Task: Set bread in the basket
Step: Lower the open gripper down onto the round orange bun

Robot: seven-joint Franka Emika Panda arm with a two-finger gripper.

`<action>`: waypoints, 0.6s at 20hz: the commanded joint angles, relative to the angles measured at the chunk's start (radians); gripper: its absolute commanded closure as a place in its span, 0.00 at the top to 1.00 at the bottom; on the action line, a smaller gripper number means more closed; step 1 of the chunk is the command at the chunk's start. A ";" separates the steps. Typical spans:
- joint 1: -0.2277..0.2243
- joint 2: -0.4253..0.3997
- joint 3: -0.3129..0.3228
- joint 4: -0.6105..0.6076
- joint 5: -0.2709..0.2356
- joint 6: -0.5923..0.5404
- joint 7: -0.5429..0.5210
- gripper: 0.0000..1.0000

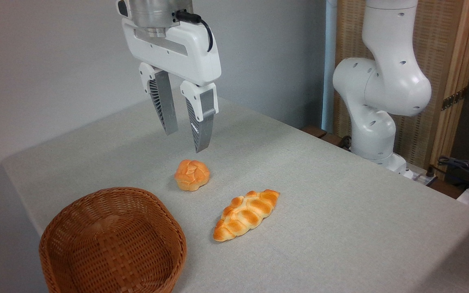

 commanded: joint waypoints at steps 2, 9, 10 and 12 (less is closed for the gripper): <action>0.012 -0.008 -0.001 -0.019 -0.001 -0.036 -0.017 1.00; 0.009 0.002 -0.010 -0.020 -0.002 -0.024 -0.014 1.00; 0.006 0.010 -0.026 -0.022 -0.002 -0.016 -0.014 1.00; 0.006 0.024 -0.067 -0.038 -0.002 0.018 -0.015 1.00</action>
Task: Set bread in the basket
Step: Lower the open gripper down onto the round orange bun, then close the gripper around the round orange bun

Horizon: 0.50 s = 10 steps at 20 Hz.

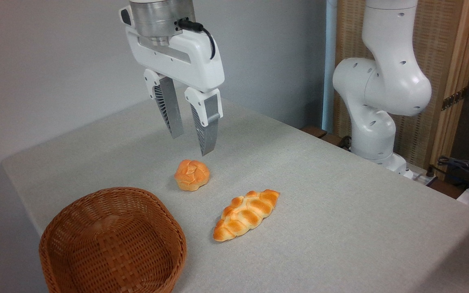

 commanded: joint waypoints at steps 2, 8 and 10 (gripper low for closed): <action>-0.002 0.015 -0.080 -0.074 -0.005 0.103 -0.013 1.00; -0.018 -0.005 -0.177 -0.274 -0.012 0.273 -0.004 1.00; -0.020 -0.005 -0.203 -0.326 -0.012 0.308 -0.003 1.00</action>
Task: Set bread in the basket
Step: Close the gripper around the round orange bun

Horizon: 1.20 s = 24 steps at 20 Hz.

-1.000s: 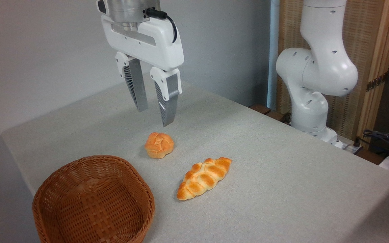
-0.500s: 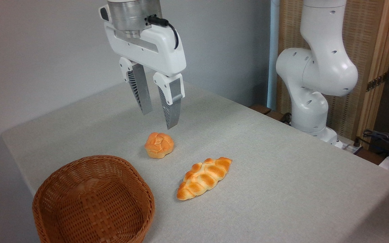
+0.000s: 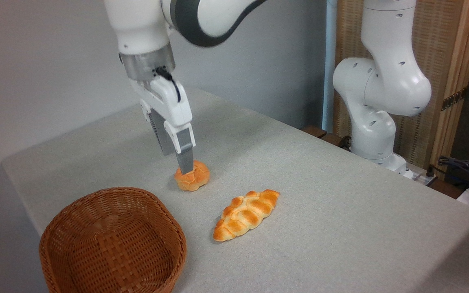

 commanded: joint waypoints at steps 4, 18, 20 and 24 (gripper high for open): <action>-0.026 -0.023 -0.042 -0.154 -0.011 0.099 -0.004 1.00; -0.027 0.053 -0.045 -0.180 -0.133 0.190 -0.013 0.90; -0.027 0.053 -0.045 -0.180 -0.133 0.185 -0.011 0.83; -0.027 0.053 -0.043 -0.180 -0.124 0.183 -0.005 0.76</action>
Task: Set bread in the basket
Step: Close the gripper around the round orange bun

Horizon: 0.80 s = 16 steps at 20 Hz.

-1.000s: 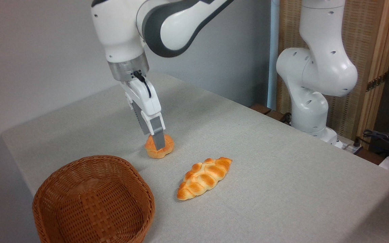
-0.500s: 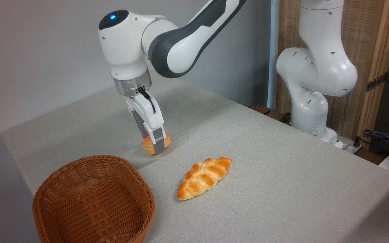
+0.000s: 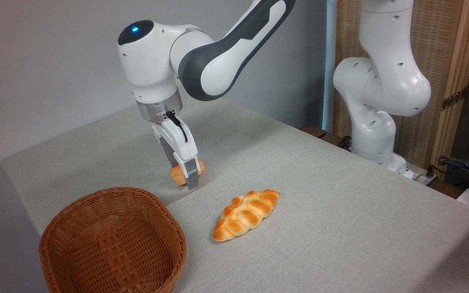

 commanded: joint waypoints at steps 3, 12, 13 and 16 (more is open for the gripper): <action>-0.002 0.002 0.001 -0.008 0.003 0.007 -0.001 0.58; -0.002 0.006 0.001 -0.008 0.003 0.002 0.013 0.32; -0.002 0.006 0.003 -0.008 0.003 0.002 0.013 0.32; -0.002 0.006 0.003 -0.005 0.003 0.002 0.013 0.32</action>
